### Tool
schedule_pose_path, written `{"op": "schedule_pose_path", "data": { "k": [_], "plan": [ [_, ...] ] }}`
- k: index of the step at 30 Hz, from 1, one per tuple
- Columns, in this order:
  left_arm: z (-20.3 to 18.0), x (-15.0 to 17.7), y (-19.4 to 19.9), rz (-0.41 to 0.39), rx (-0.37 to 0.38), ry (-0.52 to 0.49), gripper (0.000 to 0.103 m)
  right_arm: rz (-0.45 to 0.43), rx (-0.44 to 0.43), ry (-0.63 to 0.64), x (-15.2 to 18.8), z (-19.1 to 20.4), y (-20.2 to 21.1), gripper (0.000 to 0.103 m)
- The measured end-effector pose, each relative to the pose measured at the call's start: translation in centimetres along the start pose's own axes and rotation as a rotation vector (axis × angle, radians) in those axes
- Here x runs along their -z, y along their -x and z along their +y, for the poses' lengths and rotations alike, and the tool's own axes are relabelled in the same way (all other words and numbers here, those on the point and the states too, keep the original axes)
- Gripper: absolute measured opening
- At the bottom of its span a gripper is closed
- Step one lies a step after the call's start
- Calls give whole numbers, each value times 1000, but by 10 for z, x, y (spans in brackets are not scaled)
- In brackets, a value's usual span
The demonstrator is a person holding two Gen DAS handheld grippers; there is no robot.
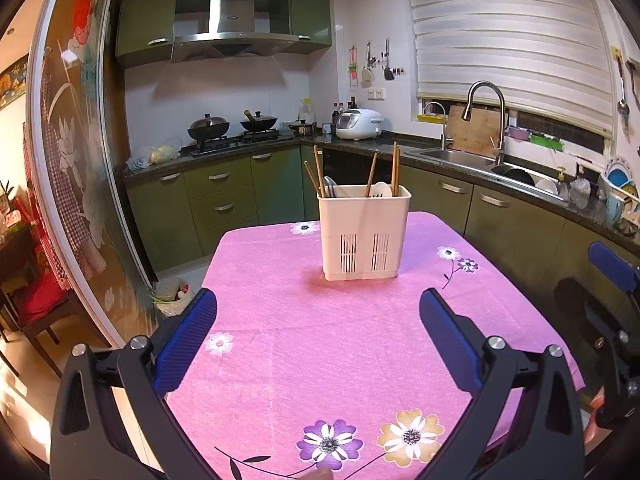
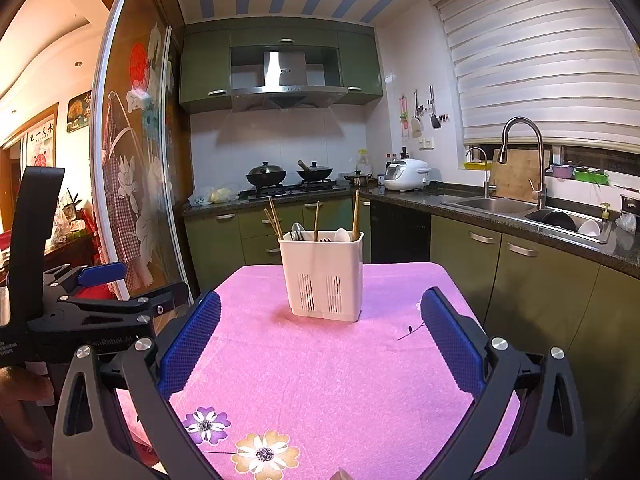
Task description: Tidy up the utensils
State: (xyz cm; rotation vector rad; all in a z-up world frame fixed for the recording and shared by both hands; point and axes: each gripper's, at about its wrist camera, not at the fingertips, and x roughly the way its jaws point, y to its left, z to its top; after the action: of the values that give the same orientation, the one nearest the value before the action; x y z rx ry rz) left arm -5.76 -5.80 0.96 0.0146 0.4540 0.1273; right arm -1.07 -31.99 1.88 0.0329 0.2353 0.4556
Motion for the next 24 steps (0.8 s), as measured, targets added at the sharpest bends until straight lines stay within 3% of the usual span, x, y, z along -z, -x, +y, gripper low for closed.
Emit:
{"op": "schedule_pose_path", "data": {
  "k": [24],
  "plan": [
    [3, -1, -8, 6, 6, -22, 96, 20, -9, -13, 6, -3, -5, 99]
  ]
}}
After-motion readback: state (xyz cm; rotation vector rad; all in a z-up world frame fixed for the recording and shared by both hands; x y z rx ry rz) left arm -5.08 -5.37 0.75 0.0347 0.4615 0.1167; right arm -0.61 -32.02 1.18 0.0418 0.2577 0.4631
